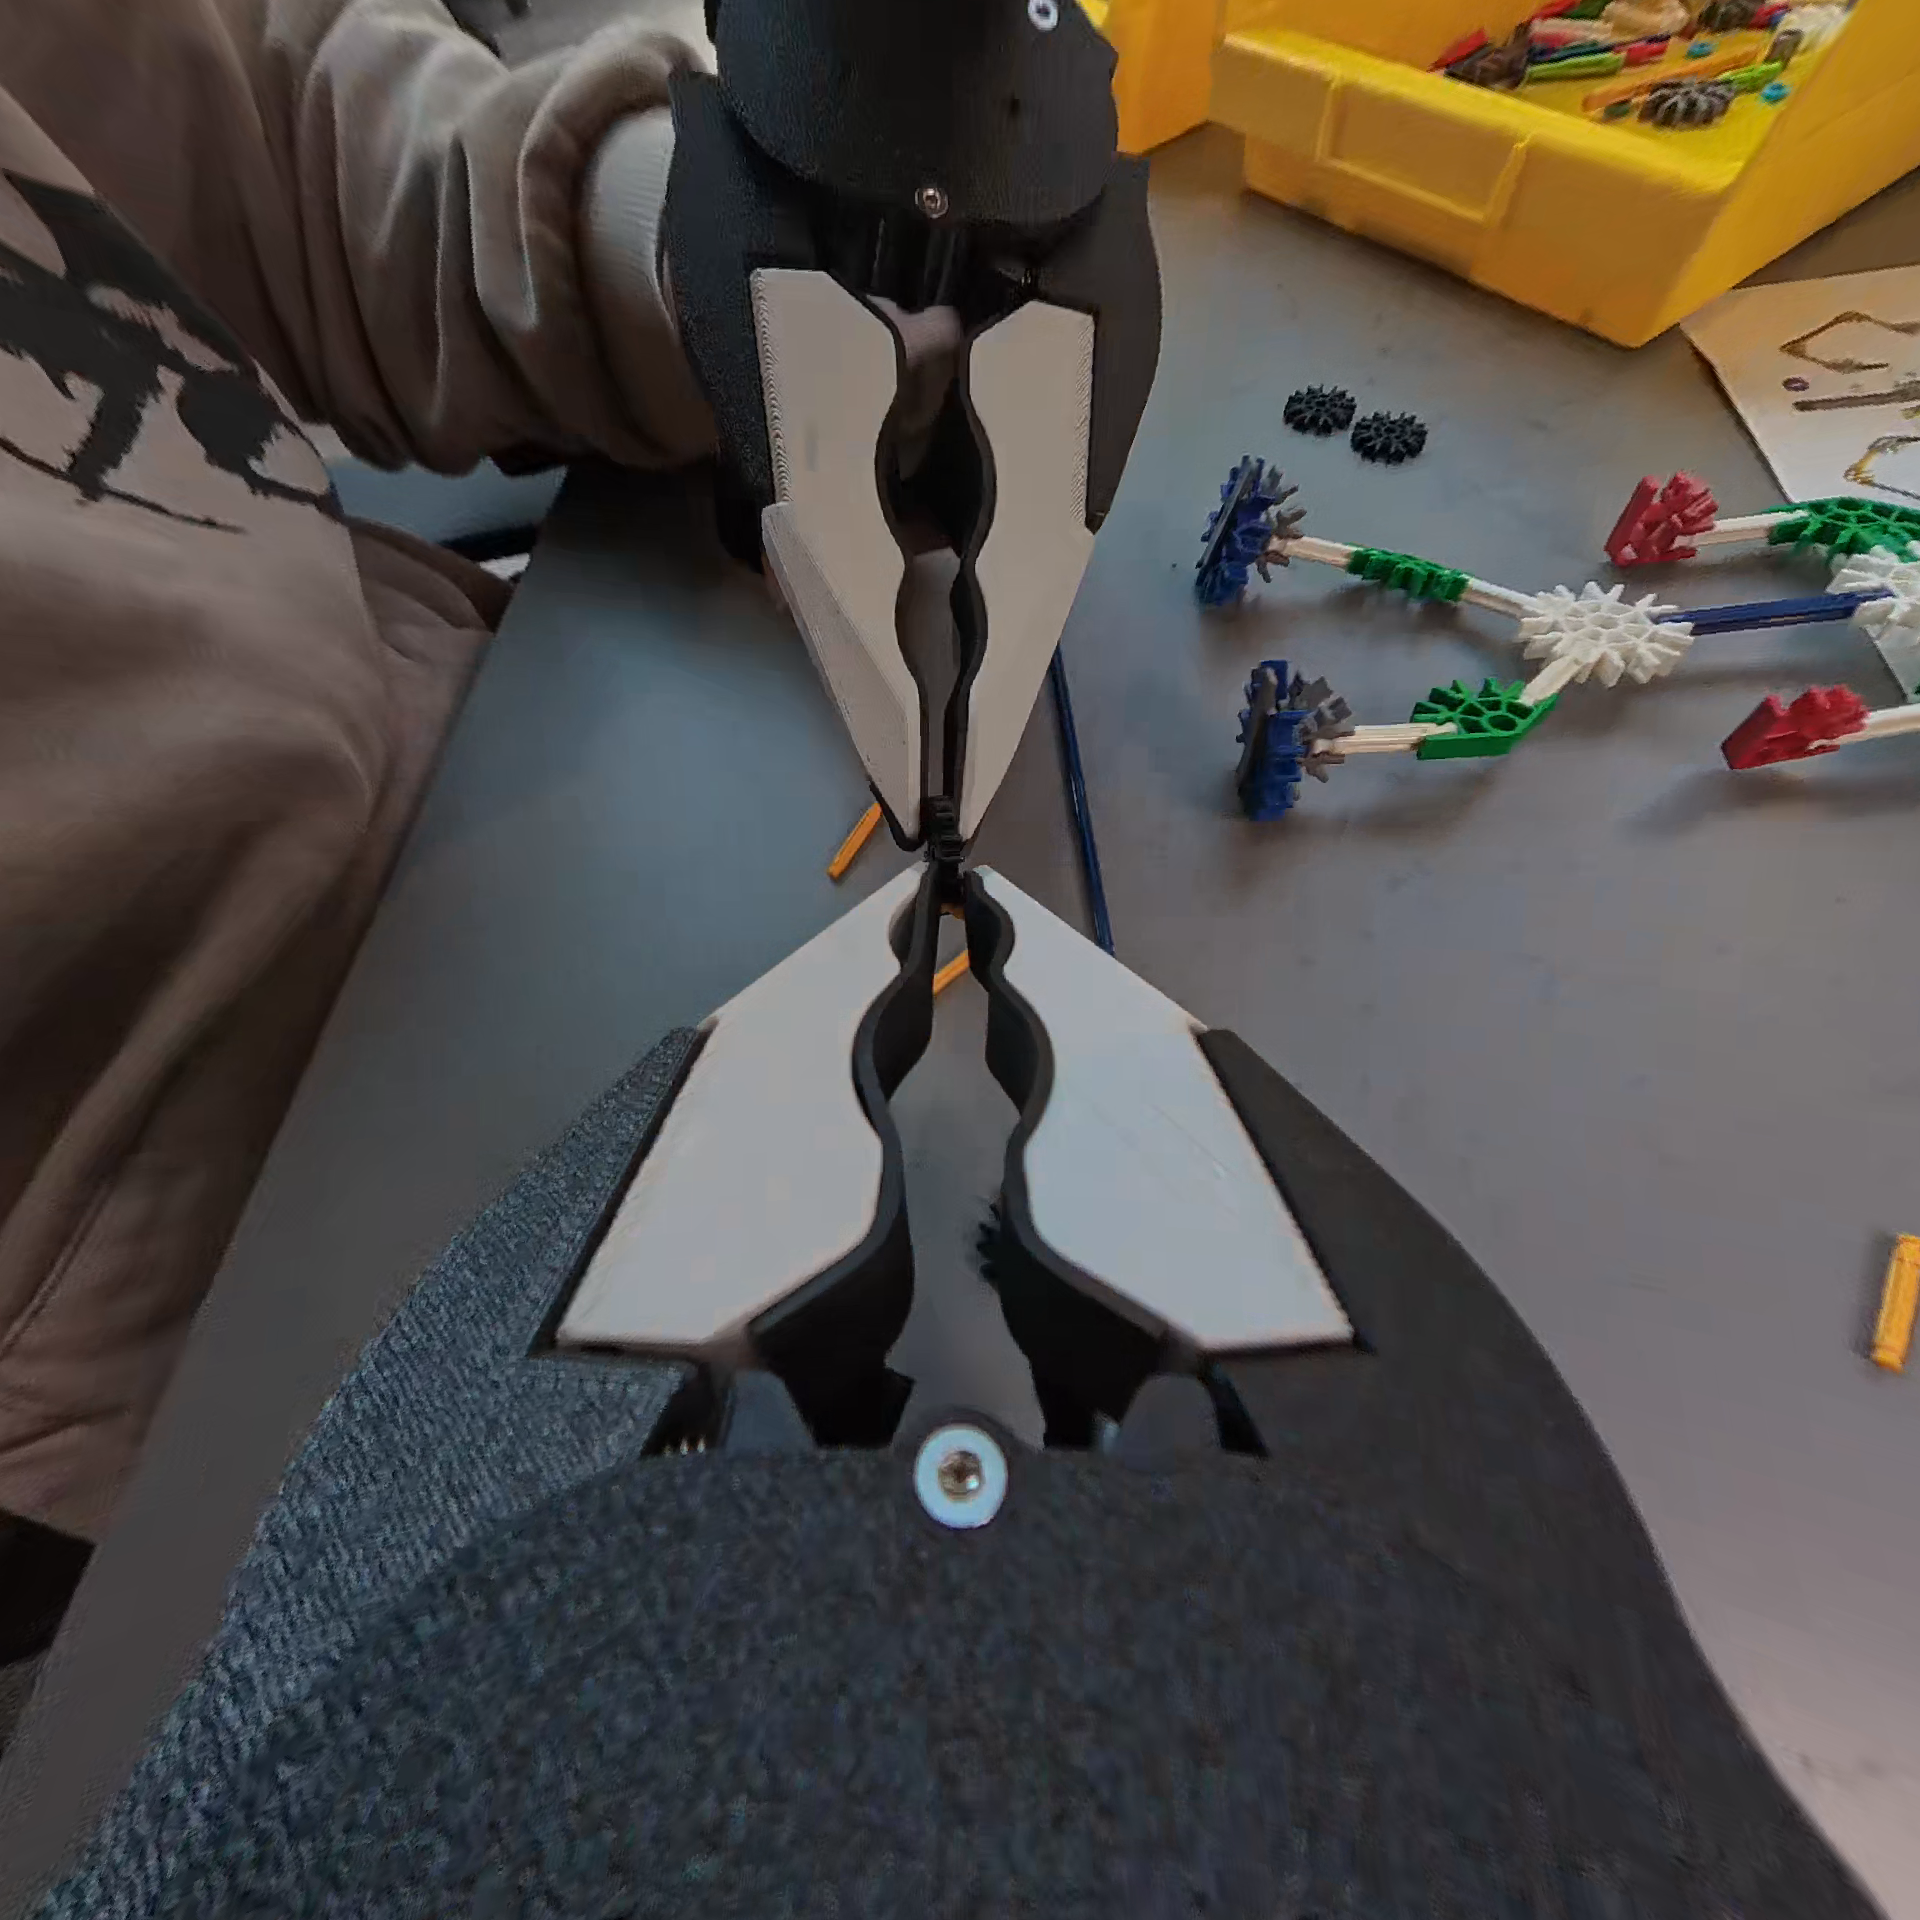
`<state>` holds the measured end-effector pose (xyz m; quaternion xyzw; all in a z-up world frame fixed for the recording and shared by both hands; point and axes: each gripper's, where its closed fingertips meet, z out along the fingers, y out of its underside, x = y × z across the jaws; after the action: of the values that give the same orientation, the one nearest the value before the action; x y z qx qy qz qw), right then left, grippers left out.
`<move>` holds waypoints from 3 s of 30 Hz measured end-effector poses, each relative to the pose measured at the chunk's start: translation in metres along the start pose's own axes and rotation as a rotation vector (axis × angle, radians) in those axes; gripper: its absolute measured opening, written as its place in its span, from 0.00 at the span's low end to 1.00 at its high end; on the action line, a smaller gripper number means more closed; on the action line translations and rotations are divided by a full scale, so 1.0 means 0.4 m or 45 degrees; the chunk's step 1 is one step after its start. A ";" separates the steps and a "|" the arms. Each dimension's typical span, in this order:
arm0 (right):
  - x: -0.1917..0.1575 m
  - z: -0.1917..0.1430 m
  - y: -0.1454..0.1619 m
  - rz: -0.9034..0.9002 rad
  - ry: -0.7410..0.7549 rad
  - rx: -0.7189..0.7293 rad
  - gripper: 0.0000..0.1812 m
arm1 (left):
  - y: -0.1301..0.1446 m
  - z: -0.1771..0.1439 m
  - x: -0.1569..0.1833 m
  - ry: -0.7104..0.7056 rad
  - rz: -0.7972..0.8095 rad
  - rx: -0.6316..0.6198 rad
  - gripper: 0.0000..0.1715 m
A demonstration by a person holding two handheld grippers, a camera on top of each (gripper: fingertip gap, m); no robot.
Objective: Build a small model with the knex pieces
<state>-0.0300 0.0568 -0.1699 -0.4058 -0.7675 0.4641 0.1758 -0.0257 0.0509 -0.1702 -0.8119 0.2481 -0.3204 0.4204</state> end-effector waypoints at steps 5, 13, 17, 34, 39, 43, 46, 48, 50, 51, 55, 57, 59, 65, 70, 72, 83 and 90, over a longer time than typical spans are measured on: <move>-0.011 0.024 0.046 -0.131 -0.010 -0.178 0.01 | 0.056 0.031 0.001 -0.099 0.180 -0.201 0.02; -0.008 0.033 0.068 -0.159 -0.019 -0.228 0.02 | 0.077 0.043 0.002 -0.122 0.201 -0.269 0.05; -0.007 0.033 0.072 -0.166 -0.021 -0.238 0.02 | 0.079 0.047 -0.007 -0.200 0.196 -0.287 0.02; -0.025 0.029 0.089 -0.221 -0.055 -0.330 0.02 | 0.092 0.063 0.008 -0.305 0.214 -0.359 0.02; -0.030 0.029 0.090 -0.229 -0.056 -0.338 0.02 | 0.093 0.065 0.011 -0.307 0.221 -0.367 0.02; -0.031 0.030 0.091 -0.244 -0.048 -0.347 0.01 | 0.094 0.064 0.011 -0.315 0.235 -0.373 0.02; -0.035 0.031 0.096 -0.256 -0.041 -0.370 0.01 | 0.097 0.066 0.009 -0.336 0.265 -0.387 0.01; -0.036 0.031 0.100 -0.253 -0.038 -0.382 0.01 | 0.098 0.069 0.008 -0.355 0.295 -0.395 0.01; -0.037 0.031 0.102 -0.243 -0.038 -0.389 0.01 | 0.098 0.070 0.007 -0.370 0.310 -0.405 0.01; -0.037 0.031 0.102 -0.236 -0.040 -0.392 0.01 | 0.098 0.070 0.007 -0.374 0.312 -0.408 0.01; -0.037 0.032 0.103 -0.229 -0.036 -0.420 0.01 | 0.098 0.071 0.005 -0.382 0.328 -0.417 0.01; -0.037 0.032 0.103 -0.236 -0.024 -0.428 0.01 | 0.099 0.071 0.005 -0.375 0.329 -0.425 0.01; -0.038 0.032 0.102 -0.224 -0.024 -0.412 0.01 | 0.099 0.073 0.004 -0.321 0.321 -0.414 0.01; -0.042 0.027 0.106 -0.236 -0.019 -0.431 0.01 | 0.087 0.054 0.020 -0.144 0.211 -0.335 0.10; -0.043 0.032 0.098 -0.247 -0.015 -0.420 0.01 | 0.068 0.056 0.030 -0.094 0.182 -0.281 0.05; -0.043 0.031 0.090 -0.255 -0.008 -0.397 0.01 | 0.076 0.058 0.021 -0.123 0.217 -0.307 0.02; 0.032 -0.102 -0.093 -0.041 0.152 0.207 0.11 | -0.103 -0.074 -0.024 0.155 -0.337 0.348 0.01; 0.025 -0.064 -0.060 -0.047 0.132 0.113 0.08 | -0.102 -0.073 -0.026 0.170 -0.359 0.357 0.01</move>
<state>-0.0304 0.0734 -0.1374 -0.4069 -0.7434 0.4727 0.2417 -0.0485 0.0640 -0.1261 -0.7492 0.1121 -0.4604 0.4628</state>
